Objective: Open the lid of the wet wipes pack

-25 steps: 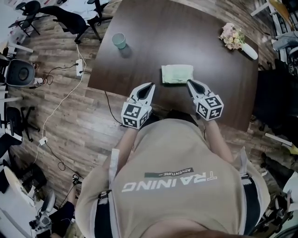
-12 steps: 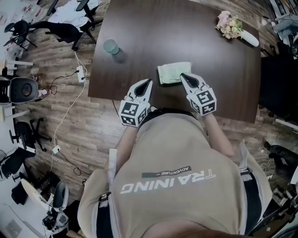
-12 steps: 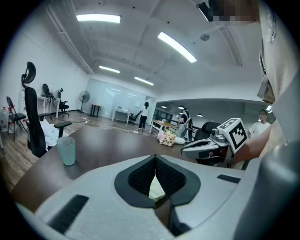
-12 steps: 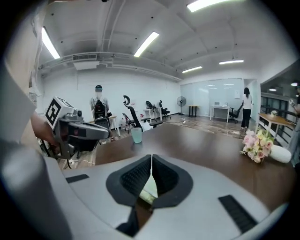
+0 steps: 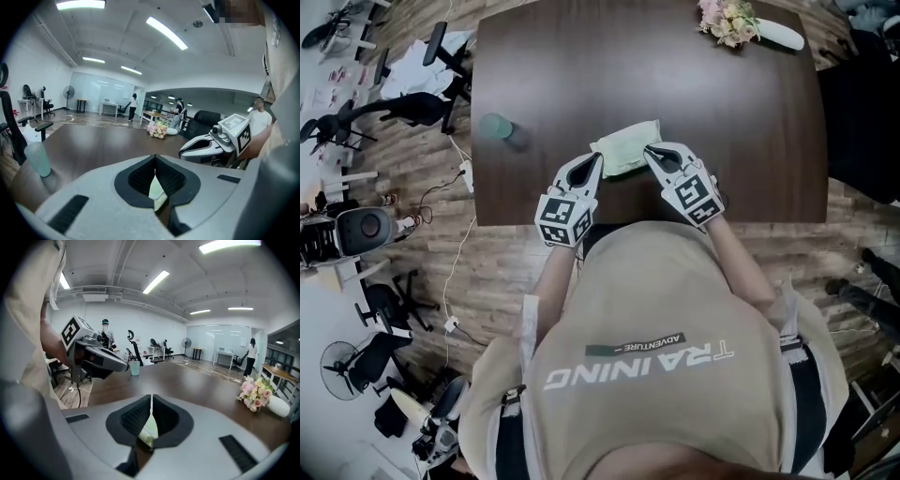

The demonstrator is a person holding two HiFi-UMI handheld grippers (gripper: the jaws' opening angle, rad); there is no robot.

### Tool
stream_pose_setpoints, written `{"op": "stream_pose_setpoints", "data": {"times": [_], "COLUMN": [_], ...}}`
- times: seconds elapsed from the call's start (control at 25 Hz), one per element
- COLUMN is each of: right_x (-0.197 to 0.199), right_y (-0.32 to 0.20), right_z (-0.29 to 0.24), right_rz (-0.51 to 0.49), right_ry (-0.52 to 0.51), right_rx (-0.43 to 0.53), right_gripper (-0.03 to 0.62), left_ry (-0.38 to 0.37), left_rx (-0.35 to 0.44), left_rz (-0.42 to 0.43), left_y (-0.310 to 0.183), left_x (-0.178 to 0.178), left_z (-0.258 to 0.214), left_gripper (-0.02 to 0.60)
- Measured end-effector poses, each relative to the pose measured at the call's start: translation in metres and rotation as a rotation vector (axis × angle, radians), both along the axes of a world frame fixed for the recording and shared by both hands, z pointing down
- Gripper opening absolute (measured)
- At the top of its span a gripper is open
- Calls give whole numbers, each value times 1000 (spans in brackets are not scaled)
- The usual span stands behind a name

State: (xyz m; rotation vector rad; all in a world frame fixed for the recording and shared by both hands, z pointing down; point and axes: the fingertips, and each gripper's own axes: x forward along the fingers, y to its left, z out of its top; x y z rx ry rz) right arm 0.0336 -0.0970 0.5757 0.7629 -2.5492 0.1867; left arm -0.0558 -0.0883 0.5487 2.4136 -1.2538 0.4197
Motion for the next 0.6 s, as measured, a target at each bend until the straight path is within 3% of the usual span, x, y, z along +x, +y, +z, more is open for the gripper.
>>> {"op": "stream_pose_setpoints", "data": {"times": [0.28,0.6], "right_x": [13,-12], "right_y": [-4,9], "right_z": [12,23], "right_rz": [-50,-188], "right_ry": [34,110], "right_rx": [19,-2], "right_gripper": [17,18], "left_ry": [1,-28], "left_rx": [-84,-199], "left_rz": [24,-1], "left_y": [-10,2], "left_x": [28,19], "left_z": [25,72], "left_gripper": [9,9]}}
